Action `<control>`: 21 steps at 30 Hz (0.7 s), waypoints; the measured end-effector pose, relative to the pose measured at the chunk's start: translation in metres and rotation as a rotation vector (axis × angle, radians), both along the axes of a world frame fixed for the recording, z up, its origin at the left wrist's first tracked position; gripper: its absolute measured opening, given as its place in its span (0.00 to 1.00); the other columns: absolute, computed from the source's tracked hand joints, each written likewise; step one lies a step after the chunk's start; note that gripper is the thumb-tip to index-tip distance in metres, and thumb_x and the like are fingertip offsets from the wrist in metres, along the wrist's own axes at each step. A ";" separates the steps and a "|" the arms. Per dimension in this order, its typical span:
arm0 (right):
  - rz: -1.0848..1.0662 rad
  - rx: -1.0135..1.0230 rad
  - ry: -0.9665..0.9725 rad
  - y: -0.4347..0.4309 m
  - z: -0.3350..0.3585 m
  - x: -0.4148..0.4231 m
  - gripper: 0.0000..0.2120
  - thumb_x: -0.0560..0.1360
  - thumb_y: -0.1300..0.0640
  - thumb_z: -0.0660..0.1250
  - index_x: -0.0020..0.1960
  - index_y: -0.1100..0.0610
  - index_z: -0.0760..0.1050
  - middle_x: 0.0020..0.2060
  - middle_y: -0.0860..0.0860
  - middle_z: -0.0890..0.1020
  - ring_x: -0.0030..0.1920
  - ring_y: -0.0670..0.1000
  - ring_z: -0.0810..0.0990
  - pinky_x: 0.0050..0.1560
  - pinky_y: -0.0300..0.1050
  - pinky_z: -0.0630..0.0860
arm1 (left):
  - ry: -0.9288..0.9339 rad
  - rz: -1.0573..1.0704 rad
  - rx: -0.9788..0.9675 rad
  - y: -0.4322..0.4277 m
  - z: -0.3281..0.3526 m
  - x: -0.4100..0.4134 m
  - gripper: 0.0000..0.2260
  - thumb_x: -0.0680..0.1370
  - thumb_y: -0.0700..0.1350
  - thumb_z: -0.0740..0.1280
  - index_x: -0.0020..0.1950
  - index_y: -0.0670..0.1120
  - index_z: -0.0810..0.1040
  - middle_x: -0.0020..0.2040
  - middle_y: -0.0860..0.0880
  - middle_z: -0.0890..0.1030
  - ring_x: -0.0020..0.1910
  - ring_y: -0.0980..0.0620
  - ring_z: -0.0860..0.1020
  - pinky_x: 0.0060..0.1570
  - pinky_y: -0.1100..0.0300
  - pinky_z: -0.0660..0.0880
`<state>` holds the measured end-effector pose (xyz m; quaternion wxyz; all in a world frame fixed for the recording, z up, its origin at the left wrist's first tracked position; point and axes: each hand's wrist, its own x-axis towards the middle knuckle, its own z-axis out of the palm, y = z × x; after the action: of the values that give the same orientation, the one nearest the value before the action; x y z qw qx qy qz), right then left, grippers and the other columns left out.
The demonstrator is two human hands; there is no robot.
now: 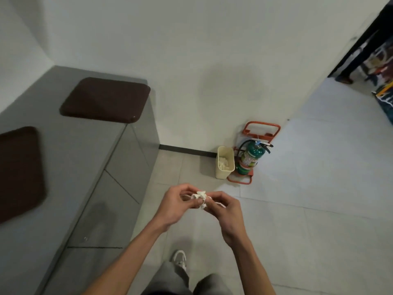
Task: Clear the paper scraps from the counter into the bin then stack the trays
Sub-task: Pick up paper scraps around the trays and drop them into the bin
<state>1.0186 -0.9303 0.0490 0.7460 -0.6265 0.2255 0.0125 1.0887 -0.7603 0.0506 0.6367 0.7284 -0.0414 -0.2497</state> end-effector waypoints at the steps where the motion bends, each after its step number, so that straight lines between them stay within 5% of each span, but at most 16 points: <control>1: -0.016 0.011 -0.001 -0.013 -0.001 0.013 0.04 0.78 0.66 0.74 0.51 0.65 0.86 0.46 0.61 0.88 0.49 0.56 0.88 0.53 0.48 0.84 | -0.007 -0.023 0.021 -0.014 0.001 0.017 0.10 0.72 0.41 0.81 0.50 0.47 0.85 0.46 0.44 0.87 0.46 0.43 0.87 0.53 0.44 0.83; 14: 0.056 -0.028 0.081 -0.194 -0.069 0.200 0.06 0.80 0.60 0.72 0.52 0.57 0.88 0.49 0.57 0.89 0.55 0.59 0.87 0.61 0.55 0.83 | -0.305 -0.171 0.500 -0.209 -0.059 0.213 0.12 0.71 0.43 0.79 0.37 0.51 0.77 0.35 0.55 0.80 0.36 0.55 0.80 0.37 0.52 0.80; 17: 0.125 -0.113 0.092 -0.240 -0.095 0.248 0.05 0.76 0.55 0.79 0.50 0.54 0.88 0.45 0.54 0.89 0.48 0.57 0.88 0.56 0.56 0.84 | -0.282 -0.169 0.570 -0.261 -0.081 0.249 0.13 0.73 0.41 0.78 0.38 0.53 0.76 0.35 0.57 0.80 0.35 0.58 0.80 0.36 0.57 0.82; 21: 0.098 -0.170 0.163 -0.294 -0.150 0.302 0.04 0.75 0.59 0.79 0.50 0.55 0.87 0.45 0.53 0.89 0.48 0.55 0.88 0.55 0.57 0.85 | -0.175 -0.117 0.479 -0.313 -0.122 0.294 0.13 0.72 0.39 0.80 0.43 0.54 0.78 0.38 0.56 0.83 0.39 0.62 0.83 0.39 0.65 0.80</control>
<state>1.3209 -1.2247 -0.1005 0.6677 -0.6947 0.2548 0.0809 1.3828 -1.0730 -0.0710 0.4247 0.8735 -0.0779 -0.2248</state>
